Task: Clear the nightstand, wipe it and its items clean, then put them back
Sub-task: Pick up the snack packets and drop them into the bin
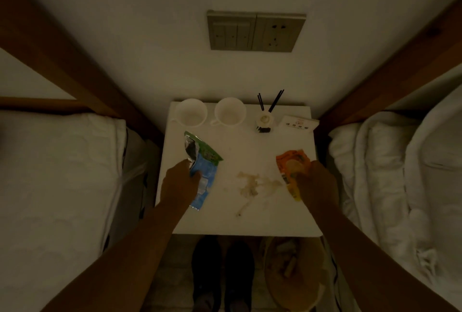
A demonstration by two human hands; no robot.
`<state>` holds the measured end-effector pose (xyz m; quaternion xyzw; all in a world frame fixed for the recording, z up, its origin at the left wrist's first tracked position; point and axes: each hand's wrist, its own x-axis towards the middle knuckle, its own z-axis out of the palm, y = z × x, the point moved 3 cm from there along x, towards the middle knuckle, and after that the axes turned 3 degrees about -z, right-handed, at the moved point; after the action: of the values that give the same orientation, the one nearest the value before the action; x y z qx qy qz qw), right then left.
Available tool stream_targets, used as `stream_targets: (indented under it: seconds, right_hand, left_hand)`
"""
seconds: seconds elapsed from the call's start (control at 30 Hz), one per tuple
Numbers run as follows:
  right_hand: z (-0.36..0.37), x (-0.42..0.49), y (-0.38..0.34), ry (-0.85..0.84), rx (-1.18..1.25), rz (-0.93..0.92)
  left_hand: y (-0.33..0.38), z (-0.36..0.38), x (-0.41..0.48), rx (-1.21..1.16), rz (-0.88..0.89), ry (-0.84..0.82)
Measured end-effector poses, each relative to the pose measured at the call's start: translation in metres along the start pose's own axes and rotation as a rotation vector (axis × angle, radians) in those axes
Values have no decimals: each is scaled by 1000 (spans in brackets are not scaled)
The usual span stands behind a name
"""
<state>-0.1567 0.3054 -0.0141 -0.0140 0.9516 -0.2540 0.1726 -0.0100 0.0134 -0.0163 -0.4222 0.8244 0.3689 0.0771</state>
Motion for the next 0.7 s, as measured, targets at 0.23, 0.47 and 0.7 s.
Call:
stream_targets:
  seconds: [0.23, 0.47, 0.7]
  right_hand:
    - [-24, -38, 2, -78, 44, 64]
    - [-21, -97, 31, -104, 107, 258]
    - [-1, -160, 111, -32, 299, 357]
  left_hand:
    - [35, -15, -50, -25, 97, -20]
    - [47, 18, -109, 42, 99, -214]
    - [34, 106, -175, 26, 134, -472]
